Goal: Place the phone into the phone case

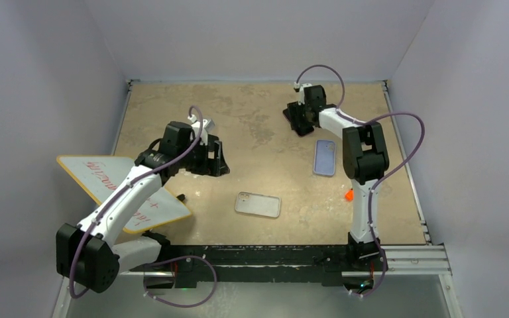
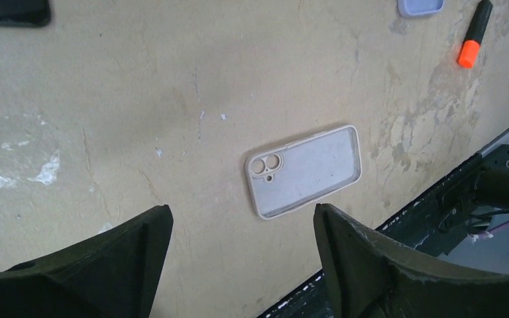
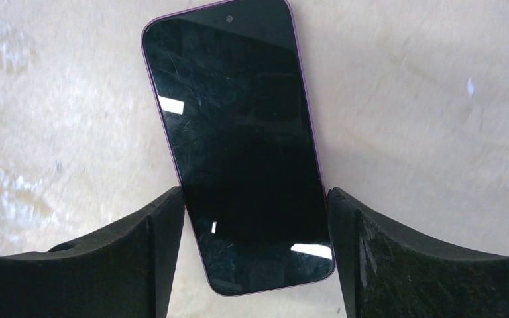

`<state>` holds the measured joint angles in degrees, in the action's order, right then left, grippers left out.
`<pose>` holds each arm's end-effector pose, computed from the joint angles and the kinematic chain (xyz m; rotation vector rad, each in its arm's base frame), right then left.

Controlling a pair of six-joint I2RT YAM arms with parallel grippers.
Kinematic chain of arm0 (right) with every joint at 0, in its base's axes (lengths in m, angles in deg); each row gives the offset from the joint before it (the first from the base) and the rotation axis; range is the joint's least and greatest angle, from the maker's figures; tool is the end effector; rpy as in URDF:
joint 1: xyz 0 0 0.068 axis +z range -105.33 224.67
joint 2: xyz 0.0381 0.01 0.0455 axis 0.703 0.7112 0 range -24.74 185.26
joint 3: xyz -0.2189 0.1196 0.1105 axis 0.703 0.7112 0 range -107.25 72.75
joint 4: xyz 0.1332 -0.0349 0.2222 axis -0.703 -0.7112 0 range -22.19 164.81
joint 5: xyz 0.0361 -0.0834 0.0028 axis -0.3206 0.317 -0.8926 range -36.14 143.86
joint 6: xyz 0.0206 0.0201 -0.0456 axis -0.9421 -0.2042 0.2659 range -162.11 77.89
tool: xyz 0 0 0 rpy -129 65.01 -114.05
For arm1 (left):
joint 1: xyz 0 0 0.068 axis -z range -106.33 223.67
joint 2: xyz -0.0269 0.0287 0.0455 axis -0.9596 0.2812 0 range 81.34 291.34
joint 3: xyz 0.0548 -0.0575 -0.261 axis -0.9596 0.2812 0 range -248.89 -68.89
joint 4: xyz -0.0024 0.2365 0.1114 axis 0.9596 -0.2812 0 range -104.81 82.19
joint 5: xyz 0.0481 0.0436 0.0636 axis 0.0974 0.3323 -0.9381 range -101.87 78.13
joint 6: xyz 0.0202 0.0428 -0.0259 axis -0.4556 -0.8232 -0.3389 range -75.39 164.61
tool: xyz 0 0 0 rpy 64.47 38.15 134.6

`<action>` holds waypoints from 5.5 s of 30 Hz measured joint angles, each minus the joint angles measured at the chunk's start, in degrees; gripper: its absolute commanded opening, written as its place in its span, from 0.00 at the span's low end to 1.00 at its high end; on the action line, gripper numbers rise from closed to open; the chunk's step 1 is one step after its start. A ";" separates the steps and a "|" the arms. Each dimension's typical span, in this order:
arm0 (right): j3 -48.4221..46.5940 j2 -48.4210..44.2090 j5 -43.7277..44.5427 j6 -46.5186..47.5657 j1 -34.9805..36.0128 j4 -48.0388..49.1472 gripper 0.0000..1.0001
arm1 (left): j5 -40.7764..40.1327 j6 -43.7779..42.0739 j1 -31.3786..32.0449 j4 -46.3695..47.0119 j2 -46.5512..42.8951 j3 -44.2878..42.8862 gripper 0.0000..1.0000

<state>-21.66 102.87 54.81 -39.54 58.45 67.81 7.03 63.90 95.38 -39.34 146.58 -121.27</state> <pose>0.4884 0.1191 0.1680 -0.3144 2.2518 0.0843 0.2174 -0.0990 0.2819 0.2195 2.4035 -0.7298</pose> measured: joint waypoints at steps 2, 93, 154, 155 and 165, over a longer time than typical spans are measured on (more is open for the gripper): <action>3.02 -2.08 0.24 -1.40 0.26 0.02 0.59 | 0.22 0.72 0.09 -1.03 1.38 -0.02 0.79; 39.52 -33.57 -6.36 -4.28 13.92 7.30 0.45 | -21.05 7.06 15.06 -10.88 1.36 -12.59 0.82; 59.21 -42.18 -24.39 16.65 34.99 25.38 0.50 | -34.01 7.72 14.27 -17.38 -10.36 -16.17 0.92; 59.52 -42.29 -24.17 16.65 34.99 25.42 0.51 | -33.81 7.69 14.27 -17.38 -10.16 -16.17 0.91; 61.79 -44.48 -22.56 16.13 34.99 26.01 0.70 | -29.46 7.78 14.27 -16.31 -5.90 -15.32 0.84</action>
<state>40.13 58.40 32.25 -23.41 93.44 93.82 -22.44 71.68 109.65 -55.64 140.68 -136.59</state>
